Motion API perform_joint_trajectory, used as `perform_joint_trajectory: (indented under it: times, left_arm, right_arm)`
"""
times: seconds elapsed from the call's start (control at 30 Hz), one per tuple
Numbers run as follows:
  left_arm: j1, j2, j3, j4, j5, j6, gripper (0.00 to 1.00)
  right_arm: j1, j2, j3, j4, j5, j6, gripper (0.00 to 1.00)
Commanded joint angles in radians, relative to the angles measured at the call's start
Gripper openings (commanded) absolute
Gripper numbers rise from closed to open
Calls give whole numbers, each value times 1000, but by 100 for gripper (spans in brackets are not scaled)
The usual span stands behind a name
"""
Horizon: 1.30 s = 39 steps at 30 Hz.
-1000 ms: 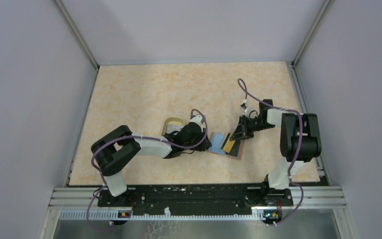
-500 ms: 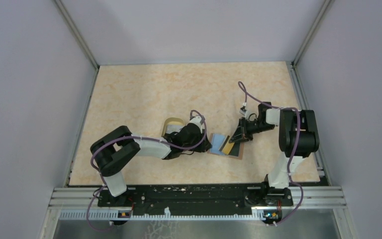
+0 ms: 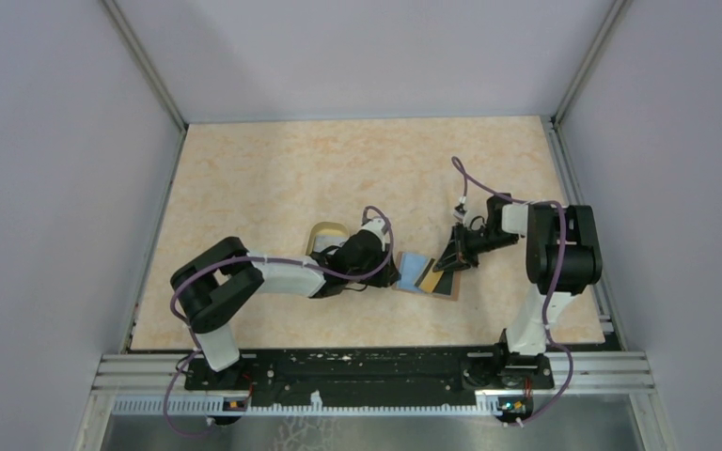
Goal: Put the credit cards into the card holder
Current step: Insert the credit card into the card holder.
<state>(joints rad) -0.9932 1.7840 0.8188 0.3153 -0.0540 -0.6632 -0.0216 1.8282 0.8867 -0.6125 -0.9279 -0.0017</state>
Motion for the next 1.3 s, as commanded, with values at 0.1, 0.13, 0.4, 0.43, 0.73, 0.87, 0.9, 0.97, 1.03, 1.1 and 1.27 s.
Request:
perform_joint_trajectory:
  times: [0.1, 0.13, 0.4, 0.43, 0.73, 0.87, 0.9, 0.97, 1.03, 1.1, 1.27]
  left_arm:
    - [-5, 27, 20, -91, 8, 34, 34]
    - [-4, 32, 25, -90, 11, 36, 34]
    - [-5, 65, 48, -93, 26, 44, 34]
    - [-5, 66, 50, -92, 26, 45, 34]
    - [-5, 58, 53, -99, 26, 51, 34]
    - [-5, 58, 52, -101, 22, 54, 34]
    - [-5, 58, 53, -101, 22, 54, 34]
    - [-5, 57, 53, -101, 21, 55, 34]
    - [-5, 55, 52, -101, 21, 54, 34]
    - [-5, 43, 48, -96, 20, 60, 34]
    - [-5, -38, 40, -110, 6, 78, 42]
  right_arm:
    - [7, 25, 28, 10, 40, 12, 0]
    - [7, 36, 34, 5, 37, 8, 0]
    - [39, 93, 80, -36, 41, -38, 3]
    - [46, 98, 85, -43, 41, -40, 5]
    - [53, 109, 106, -68, 43, -61, 13]
    - [53, 91, 99, -66, 58, -63, 16]
    - [53, 89, 99, -64, 58, -63, 16]
    - [54, 92, 105, -65, 60, -63, 16]
    - [54, 101, 111, -67, 58, -68, 17]
    - [62, 105, 115, -69, 62, -71, 17]
    - [72, 108, 118, -66, 78, -73, 17]
